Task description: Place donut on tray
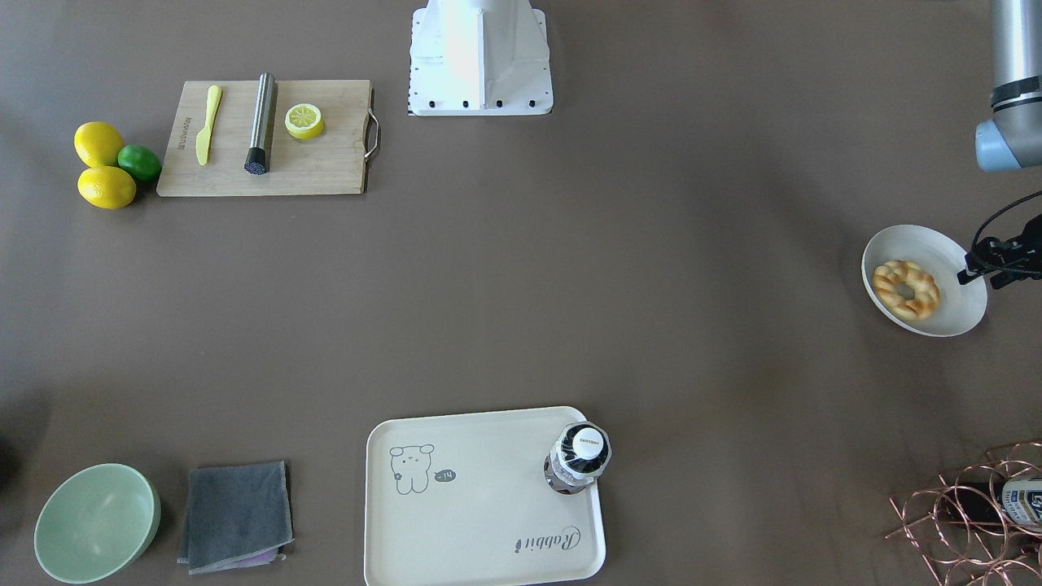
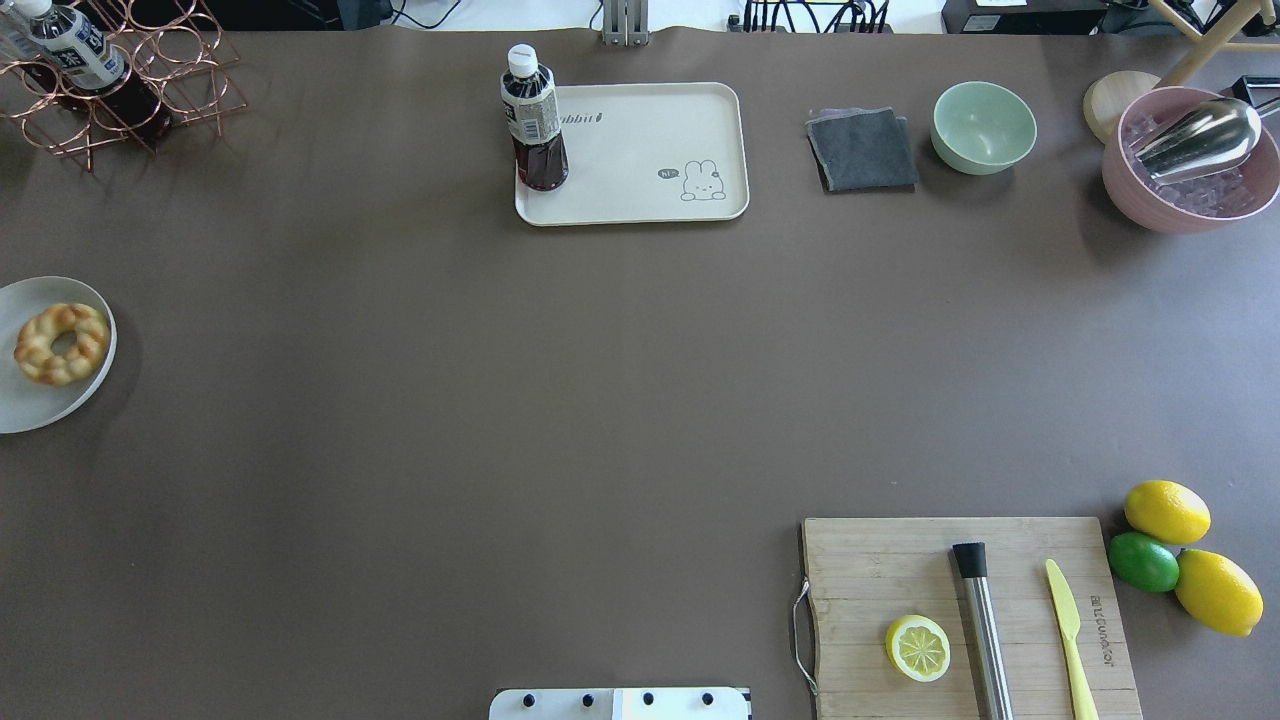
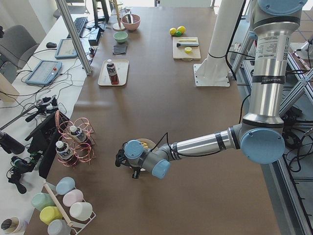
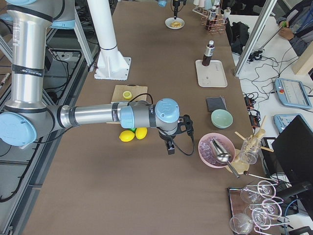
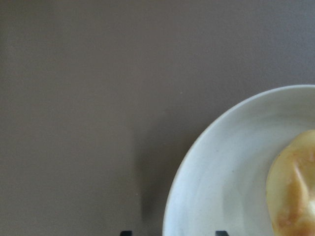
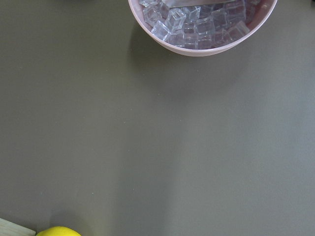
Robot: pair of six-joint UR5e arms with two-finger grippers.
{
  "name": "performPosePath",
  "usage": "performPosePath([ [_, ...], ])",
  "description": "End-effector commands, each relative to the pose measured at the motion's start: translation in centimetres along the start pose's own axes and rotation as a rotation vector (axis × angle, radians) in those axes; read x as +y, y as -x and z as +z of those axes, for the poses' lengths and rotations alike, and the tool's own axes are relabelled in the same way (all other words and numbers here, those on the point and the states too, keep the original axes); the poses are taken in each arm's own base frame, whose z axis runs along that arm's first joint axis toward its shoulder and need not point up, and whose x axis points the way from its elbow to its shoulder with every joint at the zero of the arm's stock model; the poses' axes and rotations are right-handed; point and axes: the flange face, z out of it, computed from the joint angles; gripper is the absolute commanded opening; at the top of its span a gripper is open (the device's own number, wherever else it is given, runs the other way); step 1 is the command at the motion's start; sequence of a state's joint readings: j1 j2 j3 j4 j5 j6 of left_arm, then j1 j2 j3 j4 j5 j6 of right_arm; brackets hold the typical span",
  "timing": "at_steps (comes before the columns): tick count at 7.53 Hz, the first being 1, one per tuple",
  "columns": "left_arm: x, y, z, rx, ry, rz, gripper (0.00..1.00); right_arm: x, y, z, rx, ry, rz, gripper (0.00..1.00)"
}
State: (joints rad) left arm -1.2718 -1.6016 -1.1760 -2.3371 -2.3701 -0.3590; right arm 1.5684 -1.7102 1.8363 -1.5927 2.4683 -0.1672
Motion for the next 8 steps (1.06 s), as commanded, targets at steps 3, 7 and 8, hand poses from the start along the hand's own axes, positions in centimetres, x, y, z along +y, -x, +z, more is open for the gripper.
performPosePath([
  [3,-0.7,-1.1,0.2,0.004,-0.002,-0.070,0.00,0.1,0.1,0.0,-0.003,0.000,0.001,1.00],
  [7,-4.3,-11.1,-6.3,0.164,-0.032,-0.224,0.00,-10.0,8.9,-0.2,-0.019,-0.026,0.080,1.00],
  [8,-6.0,-14.8,-8.6,0.187,-0.044,-0.304,0.00,-12.0,11.8,-0.5,-0.032,-0.037,0.112,1.00],
])
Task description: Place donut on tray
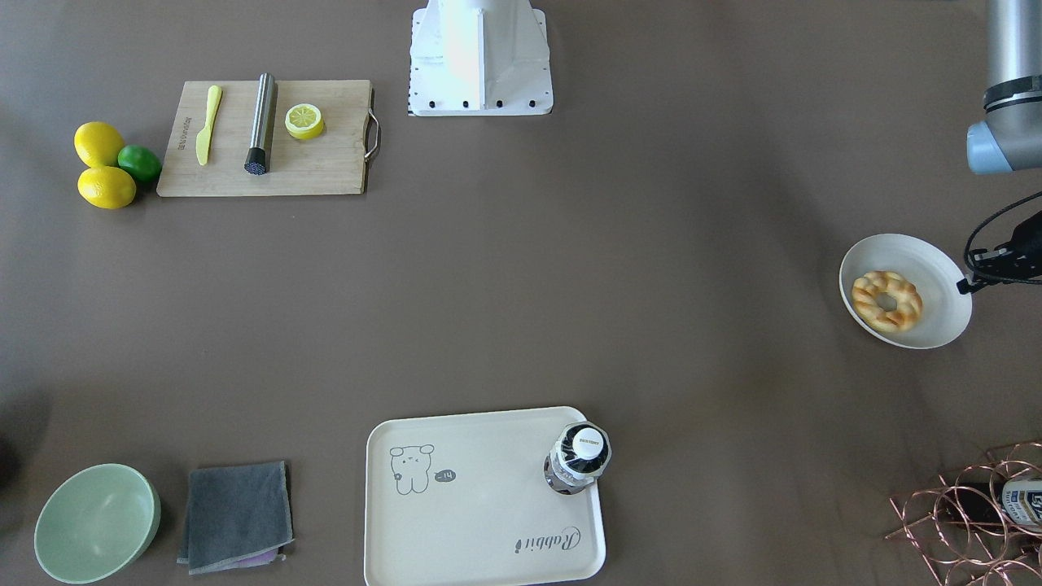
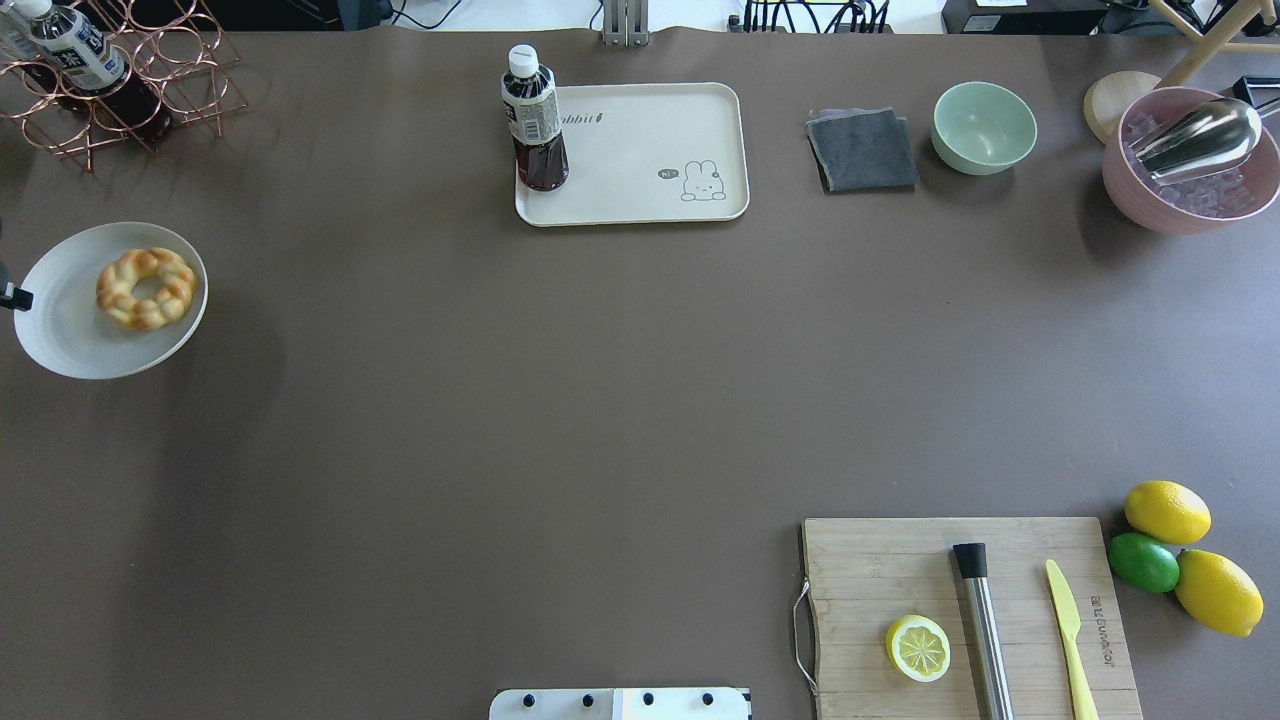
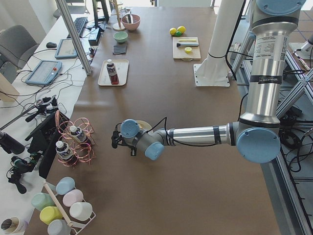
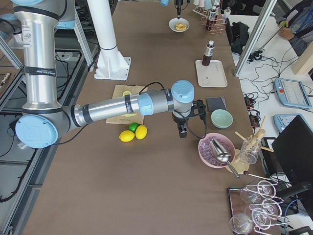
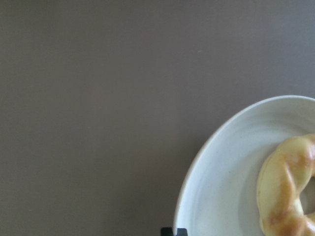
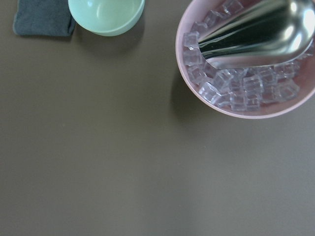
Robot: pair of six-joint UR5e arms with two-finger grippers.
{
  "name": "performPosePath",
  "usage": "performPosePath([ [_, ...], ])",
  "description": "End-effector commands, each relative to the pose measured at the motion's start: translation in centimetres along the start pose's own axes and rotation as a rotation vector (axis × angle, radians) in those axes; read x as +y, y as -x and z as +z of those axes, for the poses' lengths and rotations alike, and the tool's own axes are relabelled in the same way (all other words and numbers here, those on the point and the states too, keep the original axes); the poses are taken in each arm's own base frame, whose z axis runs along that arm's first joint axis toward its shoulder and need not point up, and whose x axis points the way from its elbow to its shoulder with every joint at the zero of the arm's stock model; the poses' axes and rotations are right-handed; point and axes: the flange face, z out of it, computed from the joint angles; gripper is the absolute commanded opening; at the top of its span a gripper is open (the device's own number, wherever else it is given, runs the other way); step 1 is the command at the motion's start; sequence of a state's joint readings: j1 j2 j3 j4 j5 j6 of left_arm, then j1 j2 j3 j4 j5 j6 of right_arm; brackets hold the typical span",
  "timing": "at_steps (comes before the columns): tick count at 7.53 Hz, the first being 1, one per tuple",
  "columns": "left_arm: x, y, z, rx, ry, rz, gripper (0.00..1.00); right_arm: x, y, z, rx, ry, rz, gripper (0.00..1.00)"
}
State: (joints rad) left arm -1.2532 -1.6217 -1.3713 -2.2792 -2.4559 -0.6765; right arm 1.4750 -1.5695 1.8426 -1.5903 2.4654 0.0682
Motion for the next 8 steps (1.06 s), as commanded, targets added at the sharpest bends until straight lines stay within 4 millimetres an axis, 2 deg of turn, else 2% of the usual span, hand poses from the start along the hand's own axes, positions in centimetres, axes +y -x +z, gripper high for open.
performPosePath([
  [1,-0.6,-13.2,-3.0,0.086,0.008,-0.181,0.00,-5.9,10.1,0.4,-0.037,-0.013,0.078,1.00],
  [2,0.8,-17.5,-3.1,0.119,0.026,-0.221,0.00,-7.9,14.3,0.1,-0.063,-0.021,0.137,1.00],
  [3,2.0,-21.9,-3.0,0.145,0.041,-0.253,0.00,-8.3,19.6,0.8,-0.090,-0.007,0.163,1.00],
  [4,2.6,-27.5,-1.3,0.143,0.037,-0.303,0.00,-9.4,24.6,0.5,-0.121,-0.008,0.229,1.00],
  [5,3.1,-32.9,-1.3,0.132,0.035,-0.329,0.00,-9.3,28.5,1.3,-0.129,0.001,0.251,1.00],
  [6,4.0,-37.3,-3.4,0.116,0.023,-0.343,0.00,-9.3,32.6,2.3,-0.123,-0.006,0.279,1.00],
  [7,6.7,-41.2,-3.4,0.097,0.012,-0.360,0.00,-8.9,37.9,3.3,-0.144,0.011,0.308,1.00],
  [8,8.1,-45.7,-2.5,0.102,0.006,-0.402,0.00,-7.9,42.9,4.8,-0.157,0.032,0.340,1.00],
])
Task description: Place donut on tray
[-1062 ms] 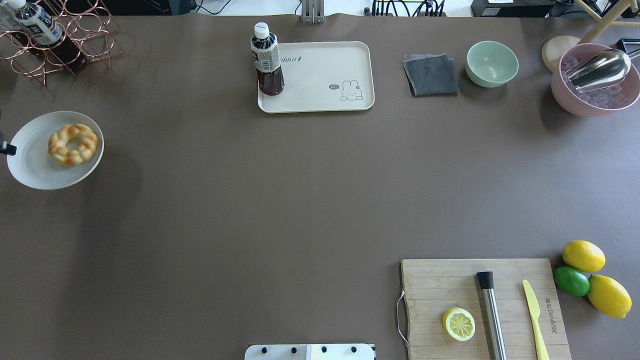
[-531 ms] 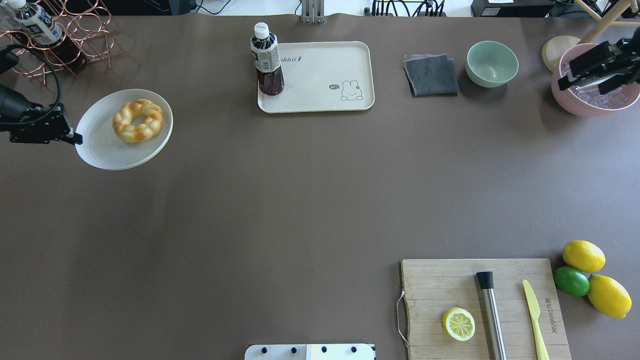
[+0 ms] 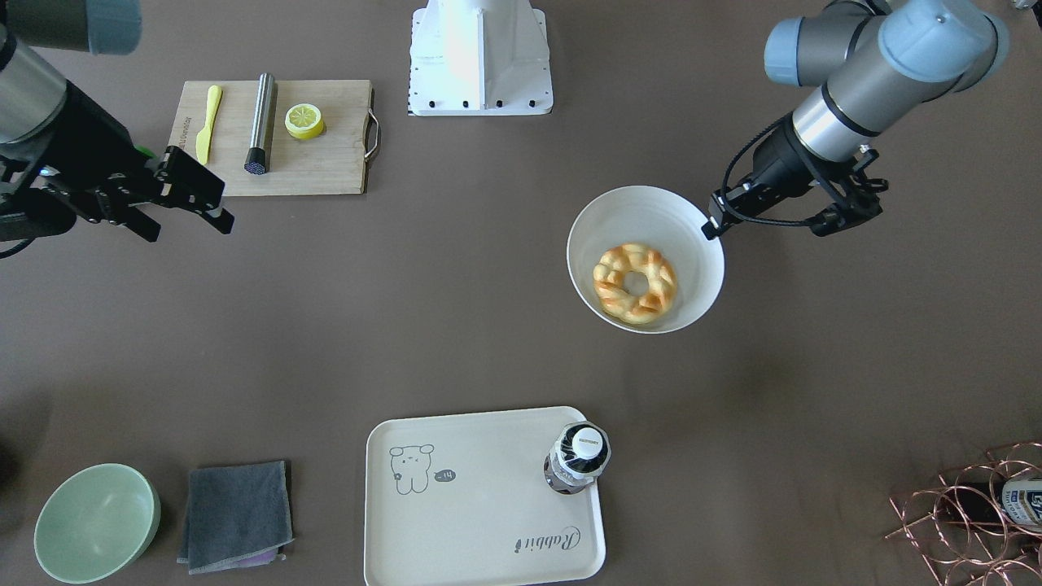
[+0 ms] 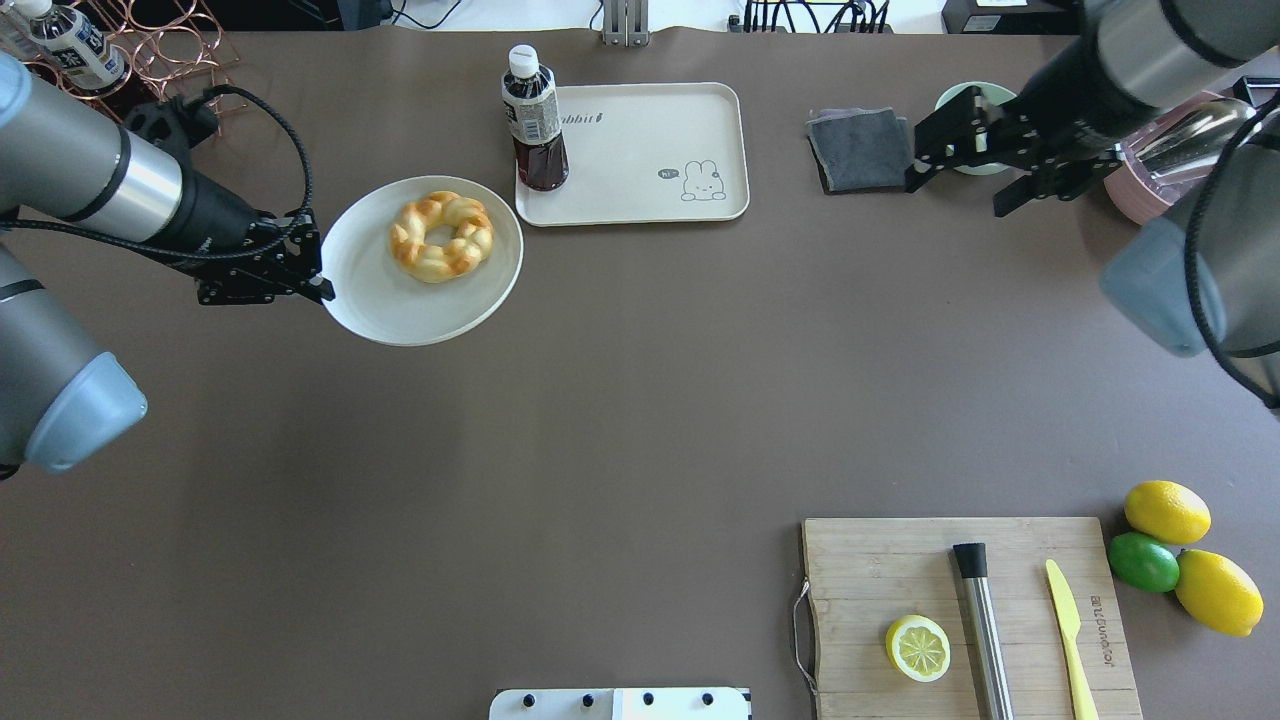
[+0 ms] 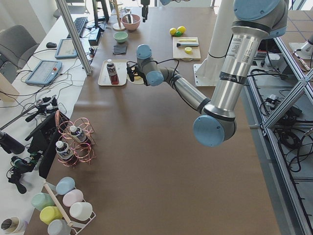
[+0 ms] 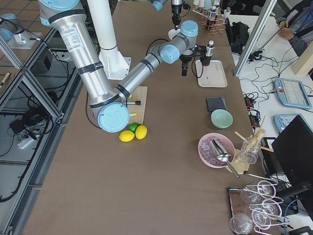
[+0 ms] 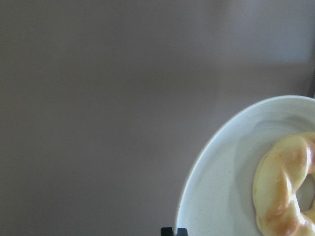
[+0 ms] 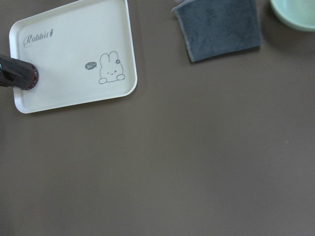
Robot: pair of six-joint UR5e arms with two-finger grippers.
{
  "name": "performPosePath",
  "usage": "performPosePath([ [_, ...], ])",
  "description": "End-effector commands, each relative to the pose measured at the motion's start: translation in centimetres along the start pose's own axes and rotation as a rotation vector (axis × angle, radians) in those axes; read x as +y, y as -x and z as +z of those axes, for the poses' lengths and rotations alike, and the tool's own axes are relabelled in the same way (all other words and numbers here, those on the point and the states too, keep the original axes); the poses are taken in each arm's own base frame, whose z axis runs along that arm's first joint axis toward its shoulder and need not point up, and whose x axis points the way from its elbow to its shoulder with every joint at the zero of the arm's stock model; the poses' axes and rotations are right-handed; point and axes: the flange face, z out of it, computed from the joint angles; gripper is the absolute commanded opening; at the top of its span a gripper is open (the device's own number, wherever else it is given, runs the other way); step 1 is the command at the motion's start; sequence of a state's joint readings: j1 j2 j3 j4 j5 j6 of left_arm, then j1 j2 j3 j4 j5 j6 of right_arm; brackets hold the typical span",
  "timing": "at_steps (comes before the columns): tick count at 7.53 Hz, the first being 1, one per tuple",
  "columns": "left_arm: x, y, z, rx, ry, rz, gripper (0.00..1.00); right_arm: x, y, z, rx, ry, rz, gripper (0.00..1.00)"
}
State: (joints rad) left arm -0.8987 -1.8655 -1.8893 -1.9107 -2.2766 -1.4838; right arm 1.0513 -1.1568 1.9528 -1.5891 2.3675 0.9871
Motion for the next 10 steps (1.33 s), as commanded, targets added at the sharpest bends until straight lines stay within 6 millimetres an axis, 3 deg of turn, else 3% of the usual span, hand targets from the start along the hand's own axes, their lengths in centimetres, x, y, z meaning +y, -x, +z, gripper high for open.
performPosePath([
  [1,7.3,-8.7,1.9,-0.012,-0.029,-0.076,0.00,6.0,10.6,5.3,-0.017,0.025,0.070,1.00],
  [2,8.7,-10.7,2.3,-0.020,-0.047,-0.071,0.00,8.1,13.1,7.2,-0.014,0.034,0.065,1.00],
  [3,10.2,-11.9,2.9,-0.006,-0.064,-0.078,0.00,9.9,14.2,9.2,-0.004,0.063,0.075,1.00],
  [6,12.1,-13.5,2.9,0.024,-0.089,-0.068,0.00,13.2,15.6,12.6,-0.064,0.095,0.106,0.99],
  [8,13.0,-13.5,3.8,0.021,-0.101,-0.059,0.00,13.8,16.6,12.5,-0.111,0.062,0.137,0.98],
  [9,13.7,-13.5,4.4,0.018,-0.113,-0.050,0.00,12.4,16.2,11.1,-0.122,0.033,0.149,0.98],
  [10,14.1,-13.6,4.2,0.025,-0.111,-0.068,0.00,11.9,16.0,11.1,-0.116,0.022,0.156,0.98],
])
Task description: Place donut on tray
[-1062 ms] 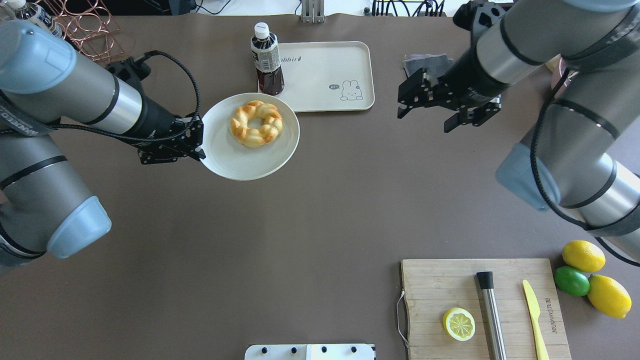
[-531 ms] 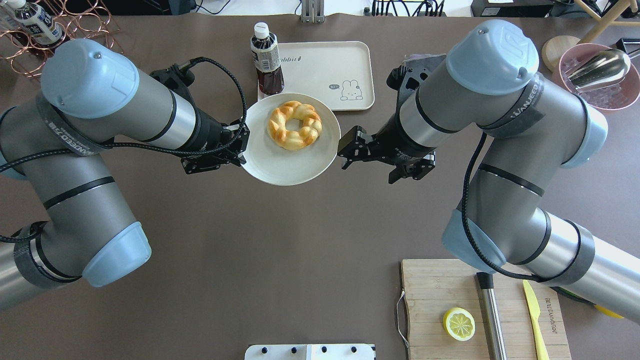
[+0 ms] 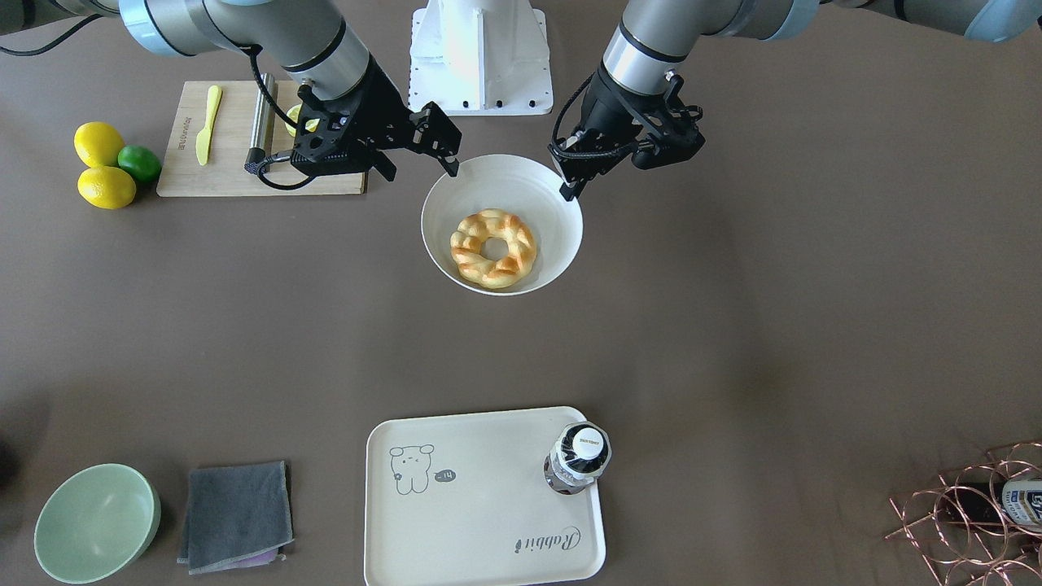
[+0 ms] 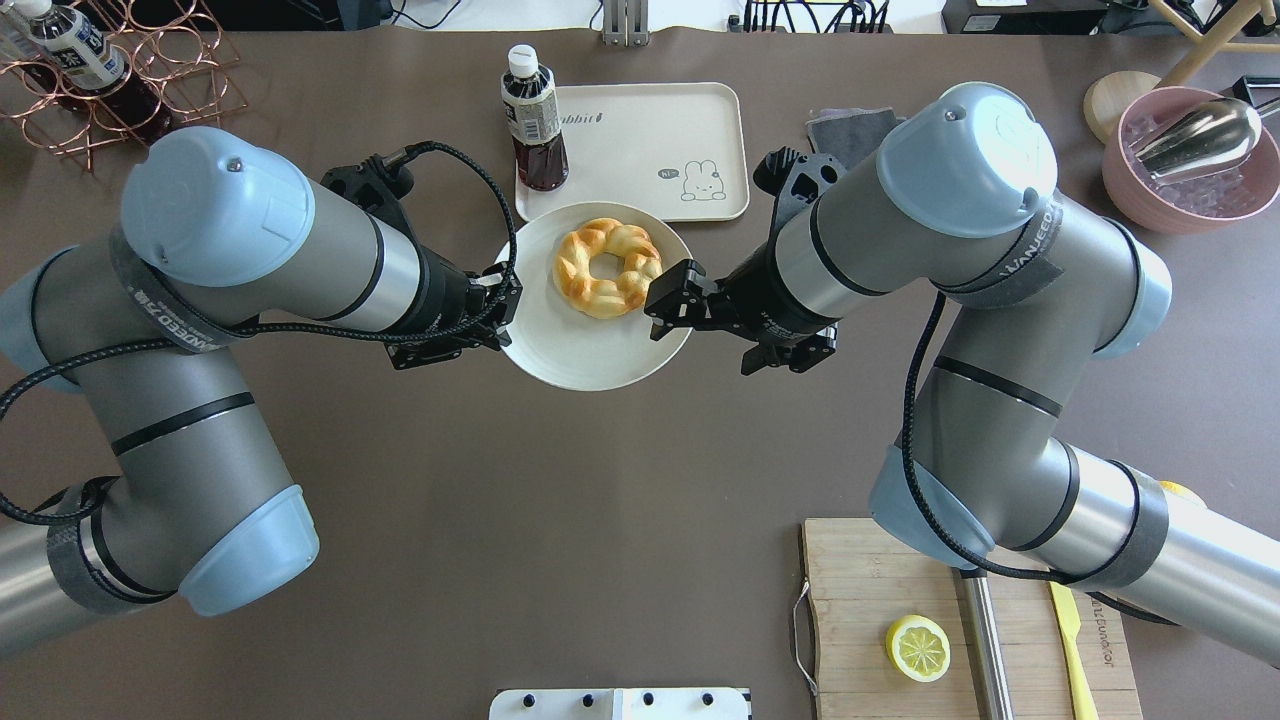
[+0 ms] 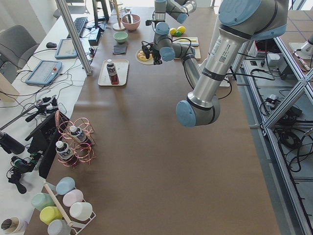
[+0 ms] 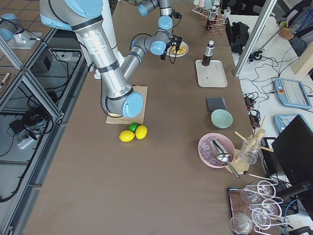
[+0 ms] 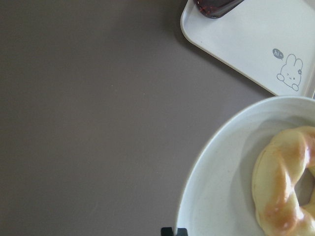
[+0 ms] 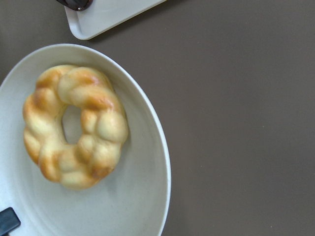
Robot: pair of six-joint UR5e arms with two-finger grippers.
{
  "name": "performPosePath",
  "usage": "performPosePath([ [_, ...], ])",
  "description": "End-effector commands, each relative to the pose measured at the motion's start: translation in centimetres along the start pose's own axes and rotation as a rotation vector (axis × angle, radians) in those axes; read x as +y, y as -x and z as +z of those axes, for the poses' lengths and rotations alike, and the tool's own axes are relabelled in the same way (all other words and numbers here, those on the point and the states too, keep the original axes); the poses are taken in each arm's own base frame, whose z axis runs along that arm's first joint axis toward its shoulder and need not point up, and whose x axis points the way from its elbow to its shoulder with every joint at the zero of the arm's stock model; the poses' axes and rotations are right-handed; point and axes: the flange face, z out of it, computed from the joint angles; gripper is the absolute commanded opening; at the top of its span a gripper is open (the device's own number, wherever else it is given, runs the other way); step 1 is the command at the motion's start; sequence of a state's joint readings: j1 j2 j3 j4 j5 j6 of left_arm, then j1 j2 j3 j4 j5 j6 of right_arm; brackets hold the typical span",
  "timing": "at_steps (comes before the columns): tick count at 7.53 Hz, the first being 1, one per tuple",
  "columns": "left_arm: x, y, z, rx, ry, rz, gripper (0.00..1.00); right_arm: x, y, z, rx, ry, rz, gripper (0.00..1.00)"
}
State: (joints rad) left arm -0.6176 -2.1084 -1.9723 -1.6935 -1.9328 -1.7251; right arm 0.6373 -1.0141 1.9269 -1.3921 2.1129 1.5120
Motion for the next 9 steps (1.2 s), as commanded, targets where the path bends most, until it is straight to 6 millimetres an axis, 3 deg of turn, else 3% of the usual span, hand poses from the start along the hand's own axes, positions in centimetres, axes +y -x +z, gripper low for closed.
performPosePath([
  [1,1.3,-0.2,-0.1,0.013,0.000,-0.017,0.00,-1.8,-0.6,0.0,0.010,-0.041,0.024,0.98],
  [4,2.0,-0.3,-1.8,0.031,0.008,-0.012,0.00,-2.5,-1.2,0.7,0.030,-0.071,0.032,0.88],
  [6,2.0,-0.3,-1.8,0.025,0.007,-0.013,0.00,-2.2,-1.5,0.4,0.026,-0.068,0.034,0.47],
  [9,2.0,-0.3,-1.8,0.025,0.009,-0.014,0.00,-1.6,-1.4,0.1,0.018,-0.062,0.028,0.38],
])
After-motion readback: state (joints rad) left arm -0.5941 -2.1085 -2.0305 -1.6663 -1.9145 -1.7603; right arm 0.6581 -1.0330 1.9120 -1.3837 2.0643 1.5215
